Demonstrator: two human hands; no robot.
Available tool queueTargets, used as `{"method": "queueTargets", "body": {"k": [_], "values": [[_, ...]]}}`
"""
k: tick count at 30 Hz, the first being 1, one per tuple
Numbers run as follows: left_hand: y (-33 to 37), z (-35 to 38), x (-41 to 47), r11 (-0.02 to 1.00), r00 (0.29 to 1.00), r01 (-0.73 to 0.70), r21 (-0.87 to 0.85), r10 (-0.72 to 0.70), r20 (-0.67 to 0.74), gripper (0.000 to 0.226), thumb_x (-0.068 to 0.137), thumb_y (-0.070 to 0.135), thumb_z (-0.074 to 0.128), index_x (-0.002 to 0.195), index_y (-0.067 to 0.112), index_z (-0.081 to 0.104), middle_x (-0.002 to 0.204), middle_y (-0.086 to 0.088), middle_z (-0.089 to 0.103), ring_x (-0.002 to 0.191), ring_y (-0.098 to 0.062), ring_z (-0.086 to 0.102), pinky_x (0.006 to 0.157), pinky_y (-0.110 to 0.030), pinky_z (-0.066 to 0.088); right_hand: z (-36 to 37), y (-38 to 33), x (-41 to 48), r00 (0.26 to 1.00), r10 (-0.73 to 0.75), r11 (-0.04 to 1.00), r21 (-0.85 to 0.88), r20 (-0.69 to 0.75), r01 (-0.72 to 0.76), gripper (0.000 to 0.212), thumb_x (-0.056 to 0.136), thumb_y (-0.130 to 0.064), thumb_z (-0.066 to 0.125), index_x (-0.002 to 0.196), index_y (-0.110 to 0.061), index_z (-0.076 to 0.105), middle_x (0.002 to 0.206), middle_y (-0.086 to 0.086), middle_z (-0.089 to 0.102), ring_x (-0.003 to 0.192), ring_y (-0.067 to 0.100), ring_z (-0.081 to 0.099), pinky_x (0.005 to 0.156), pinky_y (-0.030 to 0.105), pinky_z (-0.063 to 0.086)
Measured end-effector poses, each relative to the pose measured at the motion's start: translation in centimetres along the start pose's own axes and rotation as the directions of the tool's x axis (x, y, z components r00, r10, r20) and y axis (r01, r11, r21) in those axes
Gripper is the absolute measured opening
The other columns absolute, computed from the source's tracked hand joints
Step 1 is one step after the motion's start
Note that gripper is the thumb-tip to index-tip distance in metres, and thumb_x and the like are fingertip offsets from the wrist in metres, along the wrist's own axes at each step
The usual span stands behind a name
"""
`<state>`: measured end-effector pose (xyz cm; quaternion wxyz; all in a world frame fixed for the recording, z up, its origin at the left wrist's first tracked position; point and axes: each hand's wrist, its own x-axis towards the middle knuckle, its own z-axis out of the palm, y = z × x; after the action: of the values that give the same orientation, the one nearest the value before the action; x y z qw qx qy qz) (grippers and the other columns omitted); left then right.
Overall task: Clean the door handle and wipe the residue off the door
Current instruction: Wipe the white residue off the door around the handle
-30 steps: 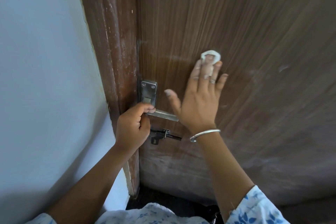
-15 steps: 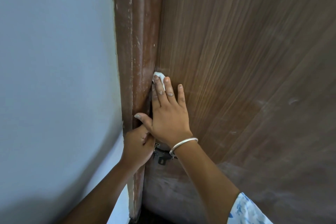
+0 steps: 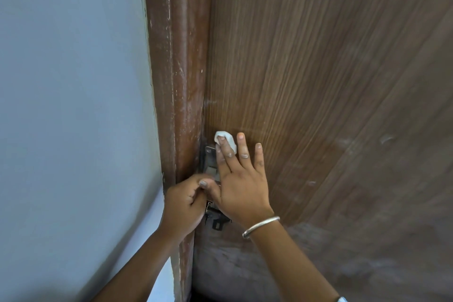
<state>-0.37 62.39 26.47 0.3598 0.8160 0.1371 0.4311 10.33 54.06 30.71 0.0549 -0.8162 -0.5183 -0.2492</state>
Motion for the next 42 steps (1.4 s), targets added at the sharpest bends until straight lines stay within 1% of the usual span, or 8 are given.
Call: {"method": "queueTargets", "body": {"k": [5, 9, 13, 16, 22, 32, 38, 42], "values": [[0.2, 0.2, -0.4, 0.997, 0.999, 0.043, 0.062, -0.044, 0.001, 0.039, 0.08, -0.014, 0.053, 0.106, 0.013, 0.065, 0.094, 0.016, 0.07, 0.052, -0.002, 0.058, 0.054, -0.009, 0.046, 1.3, 2.3, -2.9, 0.982, 0.15, 0.988, -0.012, -0.118, -0.152, 0.063, 0.092, -0.048, 0.036, 0.143, -0.012, 0.03, 0.152, 0.003, 0.028, 0.142, 0.029, 0.005, 0.113, 0.054, 0.002], [0.2, 0.6, -0.5, 0.997, 0.997, 0.07, 0.016, -0.07, -0.033, 0.039, 0.079, -0.018, 0.055, 0.105, 0.009, 0.065, 0.093, 0.011, 0.072, 0.041, -0.007, 0.047, 0.045, -0.005, 0.035, 2.2, 3.6, -4.3, 0.925, 0.167, 0.986, 0.054, -0.341, -0.158, 0.041, 0.092, -0.023, 0.05, 0.128, -0.005, 0.055, 0.139, 0.009, 0.049, 0.137, 0.035, 0.027, 0.111, 0.049, 0.024], [0.3, 0.7, -0.8, 0.997, 0.989, 0.059, -0.05, -0.065, -0.135, 0.03, 0.079, -0.009, 0.051, 0.1, 0.008, 0.065, 0.092, 0.006, 0.072, 0.059, -0.02, 0.065, 0.056, -0.024, 0.054, 2.4, 3.5, -3.9, 0.893, 0.134, 0.989, 0.112, -0.43, -0.094, 0.038, 0.076, 0.006, 0.07, 0.113, 0.004, 0.064, 0.115, 0.017, 0.065, 0.101, 0.035, 0.058, 0.085, 0.041, 0.053], [0.7, 0.6, -1.1, 0.997, 0.977, 0.032, -0.067, -0.046, -0.21, 0.028, 0.077, -0.005, 0.049, 0.094, 0.008, 0.066, 0.09, 0.002, 0.071, 0.086, -0.012, 0.067, 0.08, -0.015, 0.053, 1.8, 3.9, -2.9, 0.887, 0.11, 0.987, 0.154, -0.449, -0.044, 0.032, 0.072, 0.013, 0.068, 0.103, 0.003, 0.068, 0.096, 0.013, 0.068, 0.074, 0.027, 0.057, 0.069, 0.029, 0.053], [0.4, 0.6, -1.3, 0.999, 0.969, 0.004, 0.052, 0.009, -0.246, 0.02, 0.075, -0.006, 0.053, 0.088, 0.0, 0.067, 0.085, -0.005, 0.066, 0.08, -0.01, 0.064, 0.077, -0.015, 0.053, 0.1, 2.0, -0.2, 0.877, 0.057, 0.949, 0.298, -0.476, 0.1, 0.025, 0.076, 0.01, 0.061, 0.095, -0.004, 0.068, 0.096, 0.007, 0.068, 0.078, 0.023, 0.056, 0.076, 0.025, 0.046], [0.0, 0.5, -2.0, 0.989, 0.978, 0.098, 0.11, -0.076, -0.194, 0.017, 0.077, 0.005, 0.058, 0.092, 0.005, 0.067, 0.057, -0.001, 0.062, 0.046, -0.01, 0.055, 0.044, -0.021, 0.048, -0.1, -1.6, 0.9, 0.963, 0.235, 0.882, 0.444, -0.132, -0.155, 0.026, 0.057, 0.012, 0.072, 0.077, -0.002, 0.064, 0.067, 0.012, 0.054, 0.046, 0.029, 0.053, 0.039, 0.028, 0.047], [-0.4, 0.6, -1.8, 0.982, 0.97, 0.156, 0.108, -0.132, -0.205, 0.018, 0.076, -0.008, 0.065, 0.088, 0.005, 0.064, 0.048, -0.002, 0.049, 0.04, -0.016, 0.043, 0.04, -0.028, 0.038, -1.2, -0.6, 1.4, 0.976, 0.175, 0.835, 0.545, -0.129, -0.077, 0.023, 0.07, 0.008, 0.059, 0.085, -0.005, 0.07, 0.084, 0.012, 0.064, 0.07, 0.03, 0.061, 0.06, 0.034, 0.054], [-0.7, 0.6, -1.9, 0.985, 0.97, 0.139, 0.104, -0.115, -0.213, 0.014, 0.076, 0.0, 0.061, 0.088, 0.007, 0.064, 0.047, 0.003, 0.047, 0.042, -0.015, 0.044, 0.041, -0.022, 0.035, -1.2, -1.4, 2.0, 0.994, -0.1, 0.923, 0.376, 0.036, 0.079, 0.027, 0.079, -0.002, 0.053, 0.097, -0.013, 0.069, 0.094, 0.008, 0.064, 0.086, 0.03, 0.058, 0.072, 0.034, 0.05]]}}
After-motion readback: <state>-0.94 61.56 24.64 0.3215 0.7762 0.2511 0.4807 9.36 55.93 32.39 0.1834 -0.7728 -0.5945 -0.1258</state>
